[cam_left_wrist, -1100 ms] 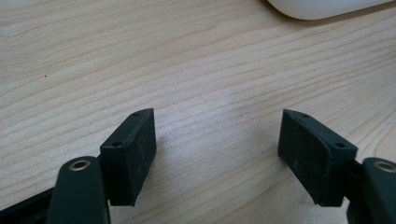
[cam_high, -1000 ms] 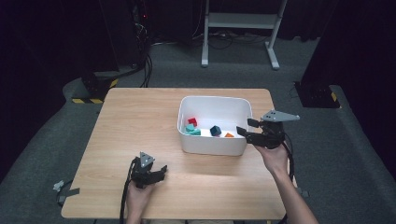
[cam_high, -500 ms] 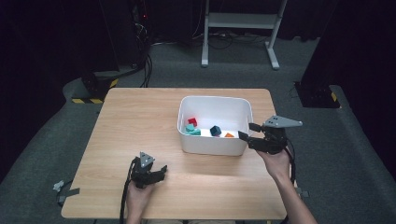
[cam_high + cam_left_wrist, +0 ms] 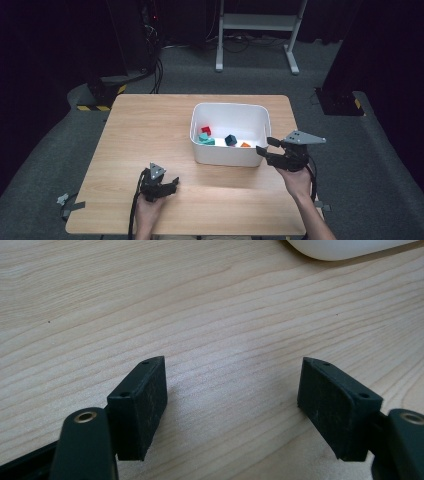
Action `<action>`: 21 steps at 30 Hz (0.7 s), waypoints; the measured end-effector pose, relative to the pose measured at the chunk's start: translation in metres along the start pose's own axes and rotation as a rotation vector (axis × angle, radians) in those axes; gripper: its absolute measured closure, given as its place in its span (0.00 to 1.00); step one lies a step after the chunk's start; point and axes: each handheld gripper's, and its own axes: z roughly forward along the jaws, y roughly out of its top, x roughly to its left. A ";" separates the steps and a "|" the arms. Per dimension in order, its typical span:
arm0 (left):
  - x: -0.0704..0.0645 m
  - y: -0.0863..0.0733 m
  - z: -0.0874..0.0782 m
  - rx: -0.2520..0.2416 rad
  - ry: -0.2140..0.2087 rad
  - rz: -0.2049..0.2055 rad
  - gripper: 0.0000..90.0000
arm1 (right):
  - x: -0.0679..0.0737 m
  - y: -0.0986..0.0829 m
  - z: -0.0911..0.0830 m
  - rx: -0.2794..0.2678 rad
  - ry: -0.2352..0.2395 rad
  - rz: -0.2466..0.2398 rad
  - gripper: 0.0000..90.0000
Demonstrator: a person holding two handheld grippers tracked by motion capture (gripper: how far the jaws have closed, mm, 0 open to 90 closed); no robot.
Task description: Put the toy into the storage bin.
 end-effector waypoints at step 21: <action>0.000 0.000 0.000 0.000 0.002 0.001 0.31 | 0.007 -0.023 -0.009 0.001 0.010 0.005 0.47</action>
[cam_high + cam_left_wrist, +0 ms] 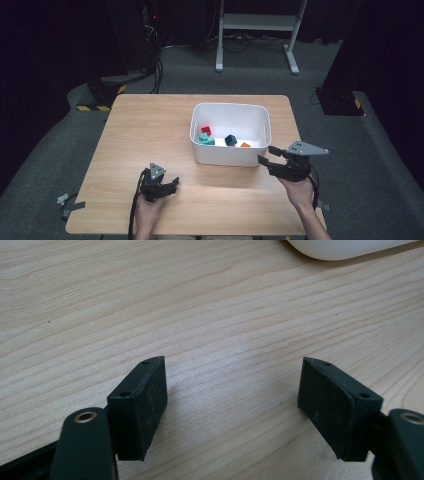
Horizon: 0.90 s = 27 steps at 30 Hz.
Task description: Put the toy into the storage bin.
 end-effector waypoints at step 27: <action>0.000 0.000 0.000 0.001 0.001 0.002 0.31 | 0.001 -0.031 -0.004 0.000 0.000 0.041 0.48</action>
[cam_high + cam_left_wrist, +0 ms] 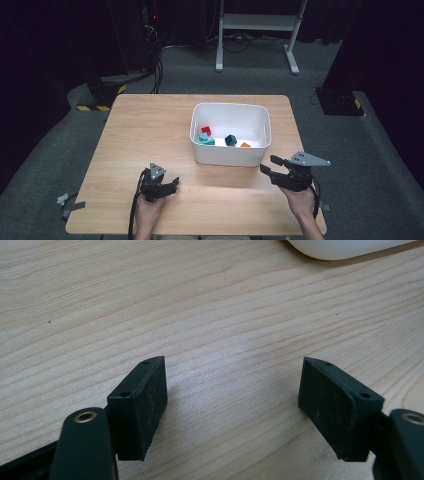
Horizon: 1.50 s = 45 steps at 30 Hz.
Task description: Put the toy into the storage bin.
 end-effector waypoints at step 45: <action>0.000 0.000 0.000 0.000 -0.001 -0.003 0.31 | 0.016 -0.051 0.034 0.116 -0.028 -0.021 0.48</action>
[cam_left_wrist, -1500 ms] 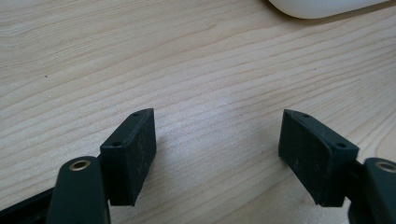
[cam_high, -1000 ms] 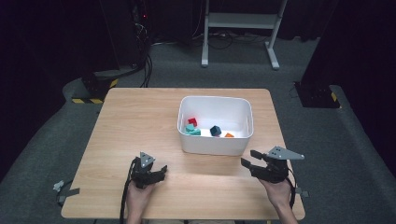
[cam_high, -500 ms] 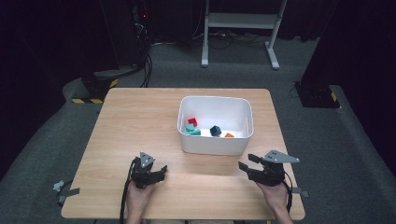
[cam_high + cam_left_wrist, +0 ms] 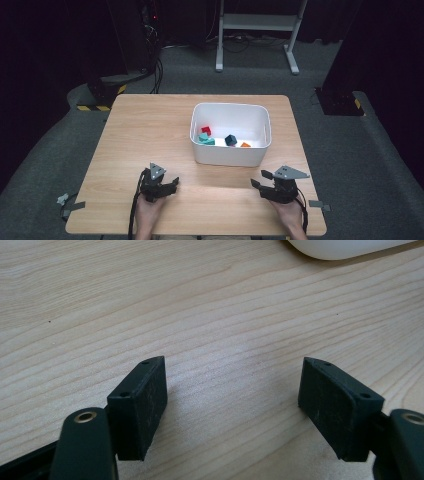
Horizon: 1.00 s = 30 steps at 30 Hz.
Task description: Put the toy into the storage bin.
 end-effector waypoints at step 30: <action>0.000 0.000 0.000 0.000 0.002 0.000 0.31 | 0.010 -0.018 0.037 0.161 -0.089 -0.076 0.40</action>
